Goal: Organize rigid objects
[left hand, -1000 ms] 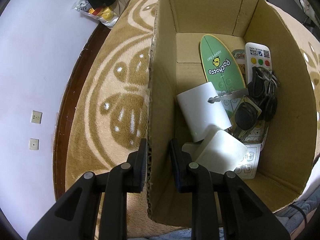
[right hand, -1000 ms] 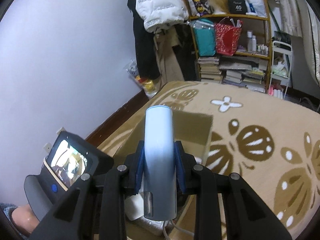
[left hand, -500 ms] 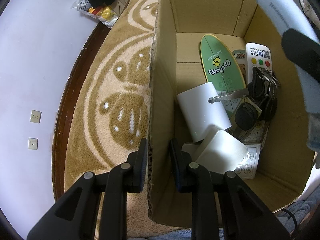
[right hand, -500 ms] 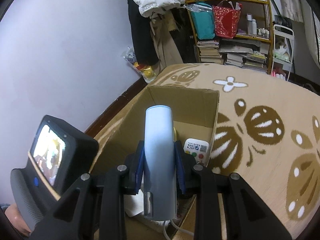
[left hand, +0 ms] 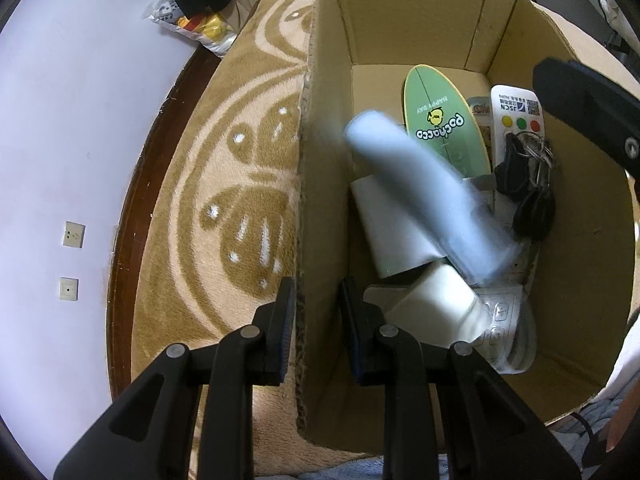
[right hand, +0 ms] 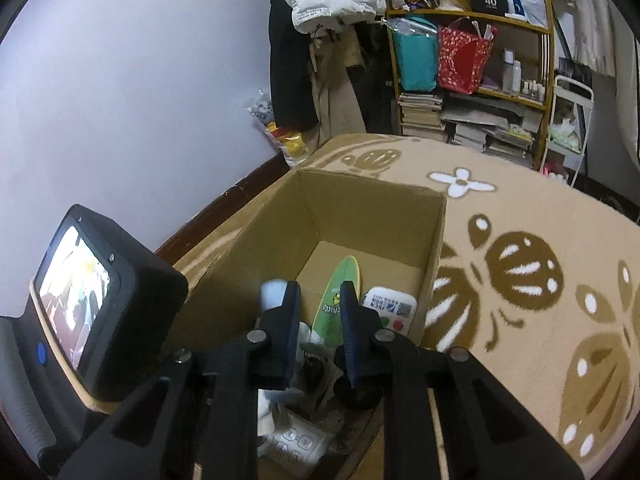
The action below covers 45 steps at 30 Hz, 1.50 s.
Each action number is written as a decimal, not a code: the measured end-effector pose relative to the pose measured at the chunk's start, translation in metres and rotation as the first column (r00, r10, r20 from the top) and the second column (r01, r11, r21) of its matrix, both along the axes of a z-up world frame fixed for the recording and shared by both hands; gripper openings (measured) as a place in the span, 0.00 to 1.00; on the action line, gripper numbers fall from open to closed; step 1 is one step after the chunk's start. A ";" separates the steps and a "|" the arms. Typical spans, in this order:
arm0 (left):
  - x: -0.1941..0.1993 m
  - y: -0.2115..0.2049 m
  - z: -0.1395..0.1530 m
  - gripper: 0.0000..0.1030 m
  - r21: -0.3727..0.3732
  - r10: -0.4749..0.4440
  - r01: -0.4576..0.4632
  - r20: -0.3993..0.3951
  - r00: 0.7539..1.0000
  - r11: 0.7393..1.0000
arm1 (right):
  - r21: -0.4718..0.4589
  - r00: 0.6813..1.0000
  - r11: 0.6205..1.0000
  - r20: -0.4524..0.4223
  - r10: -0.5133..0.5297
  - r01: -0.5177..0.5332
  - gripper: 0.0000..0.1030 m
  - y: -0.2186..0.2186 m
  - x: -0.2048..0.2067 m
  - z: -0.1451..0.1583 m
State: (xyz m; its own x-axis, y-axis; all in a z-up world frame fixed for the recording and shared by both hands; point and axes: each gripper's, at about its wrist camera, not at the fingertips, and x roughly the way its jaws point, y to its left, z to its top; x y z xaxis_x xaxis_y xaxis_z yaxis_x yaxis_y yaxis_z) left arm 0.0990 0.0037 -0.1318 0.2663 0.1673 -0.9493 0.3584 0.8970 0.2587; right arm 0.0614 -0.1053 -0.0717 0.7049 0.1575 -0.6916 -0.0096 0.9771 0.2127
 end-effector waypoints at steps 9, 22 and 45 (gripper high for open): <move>0.000 0.004 0.000 0.23 -0.038 0.026 -0.027 -0.006 1.000 0.999 | 0.029 0.999 0.999 -0.040 -0.022 0.023 0.20 -0.006 -0.007 -0.008; -0.015 0.015 0.020 0.23 -0.108 0.069 -0.062 0.061 0.996 0.992 | 0.058 0.997 0.996 -0.044 -0.070 0.072 0.44 -0.019 -0.038 0.010; -0.081 0.031 0.107 0.71 -0.232 0.042 0.046 0.357 0.933 0.972 | 0.007 0.983 0.985 0.061 -0.171 0.171 0.97 -0.027 -0.117 0.053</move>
